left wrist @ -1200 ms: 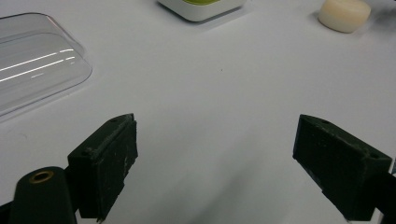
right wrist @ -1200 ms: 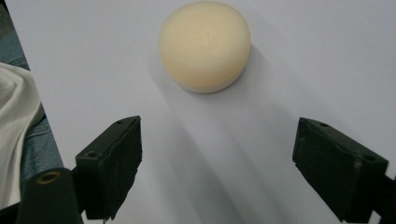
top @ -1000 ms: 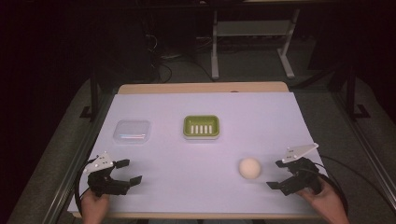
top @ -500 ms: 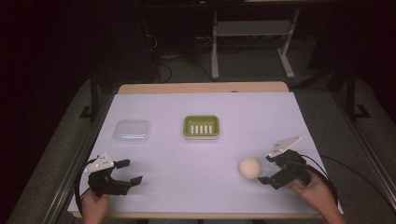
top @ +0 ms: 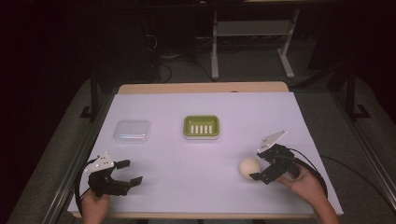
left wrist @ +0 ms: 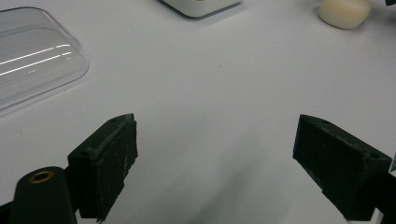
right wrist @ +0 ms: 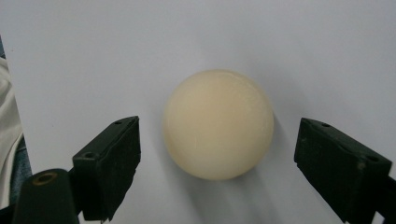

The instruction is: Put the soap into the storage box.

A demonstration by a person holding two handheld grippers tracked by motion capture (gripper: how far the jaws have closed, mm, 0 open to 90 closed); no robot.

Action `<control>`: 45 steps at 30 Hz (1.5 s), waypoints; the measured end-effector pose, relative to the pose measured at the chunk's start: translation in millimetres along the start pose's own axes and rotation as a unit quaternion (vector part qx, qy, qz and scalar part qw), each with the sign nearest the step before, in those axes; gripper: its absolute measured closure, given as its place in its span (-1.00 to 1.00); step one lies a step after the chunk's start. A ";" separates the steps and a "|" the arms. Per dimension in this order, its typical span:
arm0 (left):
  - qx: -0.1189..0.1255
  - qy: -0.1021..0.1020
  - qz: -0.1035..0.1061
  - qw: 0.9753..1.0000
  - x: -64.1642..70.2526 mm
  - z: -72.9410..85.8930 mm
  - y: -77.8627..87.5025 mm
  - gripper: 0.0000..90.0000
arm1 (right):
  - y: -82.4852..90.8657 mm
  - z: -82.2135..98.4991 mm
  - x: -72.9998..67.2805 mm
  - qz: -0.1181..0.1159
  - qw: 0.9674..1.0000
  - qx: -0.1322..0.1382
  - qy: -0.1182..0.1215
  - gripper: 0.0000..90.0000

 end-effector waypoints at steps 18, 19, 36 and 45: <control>0.001 0.002 -0.001 1.000 0.0 0.2 0.2 -0.71 | -23.3 -2.2 1.9 -0.018 0.999 -0.035 0.005 -0.69; 0.001 0.002 -0.001 1.000 0.0 0.2 0.2 -0.71 | -23.3 -2.2 1.9 -0.018 0.999 -0.035 0.005 -0.69; 0.002 0.002 -0.001 1.000 -0.6 0.1 0.1 -0.71 | -35.4 5.1 2.9 -0.021 0.998 -0.058 0.006 -0.68; 0.003 0.004 -0.001 1.000 -0.6 0.0 0.3 -0.71 | -34.9 6.4 3.4 -0.024 0.998 -0.061 0.008 -0.63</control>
Point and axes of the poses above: each handheld gripper's, and its own axes: y roughly backward along the jaws, z roughly out of its underside, x roughly to its right, the point moved 7 cm from there along -y, roughly forward along the jaws, and after that the axes turned 14 degrees about x, right-handed, at the moved point
